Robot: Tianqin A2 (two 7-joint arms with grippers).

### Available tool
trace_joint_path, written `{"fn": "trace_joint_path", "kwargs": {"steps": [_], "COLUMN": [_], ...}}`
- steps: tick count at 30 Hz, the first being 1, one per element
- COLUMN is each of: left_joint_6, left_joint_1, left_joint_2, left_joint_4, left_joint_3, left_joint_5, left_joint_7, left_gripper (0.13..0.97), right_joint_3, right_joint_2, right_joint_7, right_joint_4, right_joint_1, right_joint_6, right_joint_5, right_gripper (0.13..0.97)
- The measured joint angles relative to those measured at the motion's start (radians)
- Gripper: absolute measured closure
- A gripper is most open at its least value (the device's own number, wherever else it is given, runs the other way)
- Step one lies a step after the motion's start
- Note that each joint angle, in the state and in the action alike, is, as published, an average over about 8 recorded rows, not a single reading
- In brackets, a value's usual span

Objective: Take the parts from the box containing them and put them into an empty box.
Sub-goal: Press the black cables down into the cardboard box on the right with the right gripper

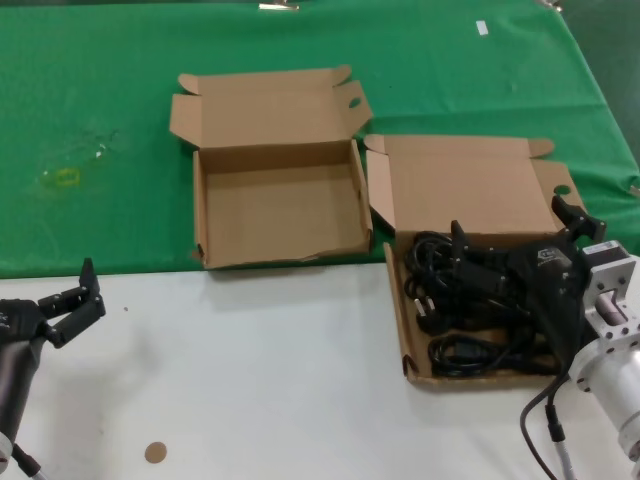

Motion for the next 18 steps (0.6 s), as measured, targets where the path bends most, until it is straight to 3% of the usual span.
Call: {"fn": "trace_joint_path", "kwargs": {"steps": [18], "left_joint_6": [0.000], "left_joint_1": [0.000], "left_joint_2": [0.000], "left_joint_4": [0.000], "left_joint_3": [0.000], "left_joint_5": [0.000], "left_joint_7": [0.000], "left_gripper": [0.132], "right_joint_3": [0.000], "right_joint_2": [0.000], "right_joint_7": [0.000], "right_joint_4": [0.000], "right_joint_1": [0.000], "right_joint_6": [0.000], "right_joint_5": [0.000], "right_gripper": [0.129]}}
